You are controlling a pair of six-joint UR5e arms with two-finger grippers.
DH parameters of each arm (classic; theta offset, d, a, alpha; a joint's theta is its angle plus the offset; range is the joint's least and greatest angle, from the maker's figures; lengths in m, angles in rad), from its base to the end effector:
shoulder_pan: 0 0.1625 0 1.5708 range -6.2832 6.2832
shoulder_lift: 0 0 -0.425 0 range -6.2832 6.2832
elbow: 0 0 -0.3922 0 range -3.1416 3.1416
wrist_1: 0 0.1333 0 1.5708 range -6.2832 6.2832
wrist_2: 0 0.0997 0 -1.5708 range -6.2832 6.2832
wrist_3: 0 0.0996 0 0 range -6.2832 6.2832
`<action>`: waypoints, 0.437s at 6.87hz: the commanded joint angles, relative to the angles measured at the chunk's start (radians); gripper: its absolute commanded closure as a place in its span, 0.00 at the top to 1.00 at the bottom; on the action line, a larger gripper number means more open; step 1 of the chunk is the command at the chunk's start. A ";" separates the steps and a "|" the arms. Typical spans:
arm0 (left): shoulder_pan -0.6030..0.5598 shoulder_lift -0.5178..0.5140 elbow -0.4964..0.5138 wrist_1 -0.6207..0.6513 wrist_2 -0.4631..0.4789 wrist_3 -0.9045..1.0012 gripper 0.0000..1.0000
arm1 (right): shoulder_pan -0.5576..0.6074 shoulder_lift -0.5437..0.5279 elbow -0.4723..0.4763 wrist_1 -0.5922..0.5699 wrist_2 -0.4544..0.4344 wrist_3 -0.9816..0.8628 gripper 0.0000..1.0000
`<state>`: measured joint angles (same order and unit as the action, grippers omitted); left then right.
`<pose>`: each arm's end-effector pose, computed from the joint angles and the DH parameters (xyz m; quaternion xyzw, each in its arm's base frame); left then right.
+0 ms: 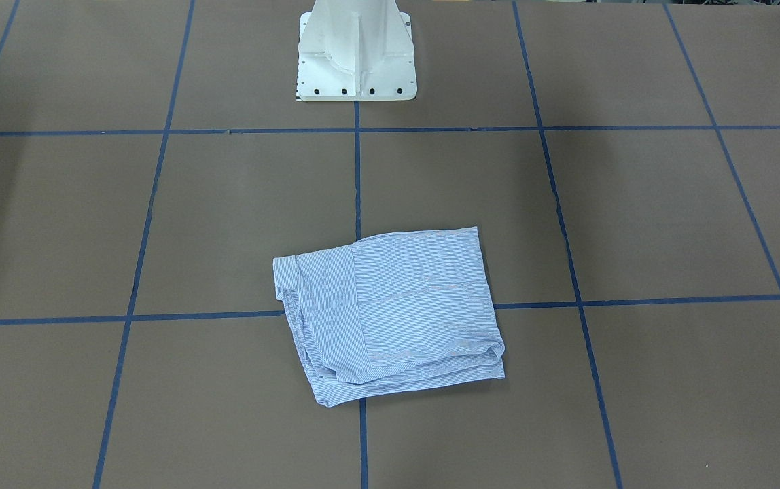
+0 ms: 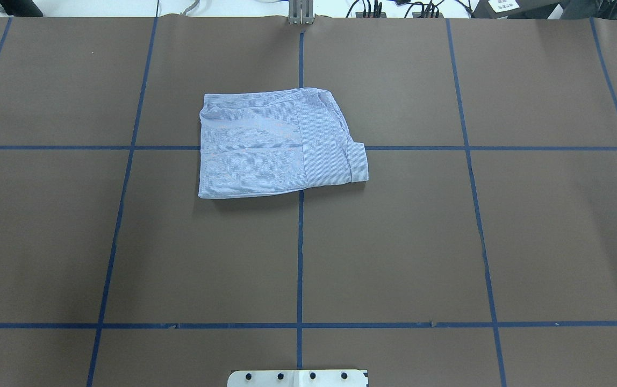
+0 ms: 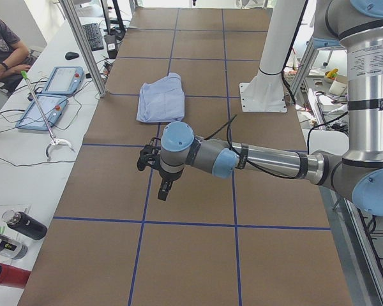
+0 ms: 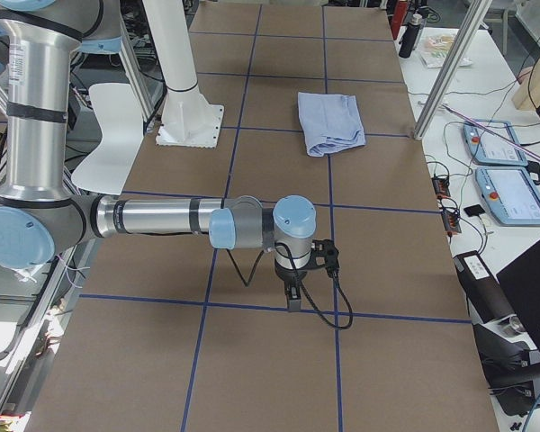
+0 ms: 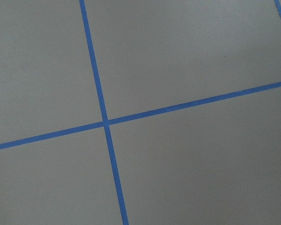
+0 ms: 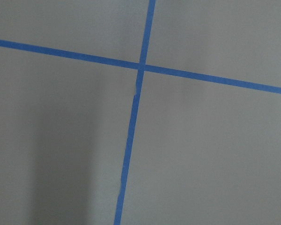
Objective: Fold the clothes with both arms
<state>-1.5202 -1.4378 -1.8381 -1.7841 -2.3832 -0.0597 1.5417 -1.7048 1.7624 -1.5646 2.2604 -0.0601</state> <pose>-0.0382 -0.4519 0.5617 0.1372 0.3973 0.0642 0.9051 0.0571 -0.4410 0.6314 0.0352 -0.3373 -0.0527 0.9392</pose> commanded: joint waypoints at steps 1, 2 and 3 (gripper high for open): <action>0.000 -0.001 0.000 -0.001 -0.002 0.000 1.00 | 0.001 -0.001 0.003 0.014 0.013 0.043 1.00; 0.000 -0.001 0.003 -0.003 0.001 0.001 1.00 | 0.000 -0.001 0.002 0.014 0.033 0.046 1.00; 0.002 -0.003 0.008 -0.005 -0.001 0.000 1.00 | 0.001 -0.002 0.002 0.014 0.047 0.045 1.00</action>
<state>-1.5200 -1.4392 -1.8347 -1.7867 -2.3836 -0.0592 1.5423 -1.7062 1.7648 -1.5519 2.2884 -0.0175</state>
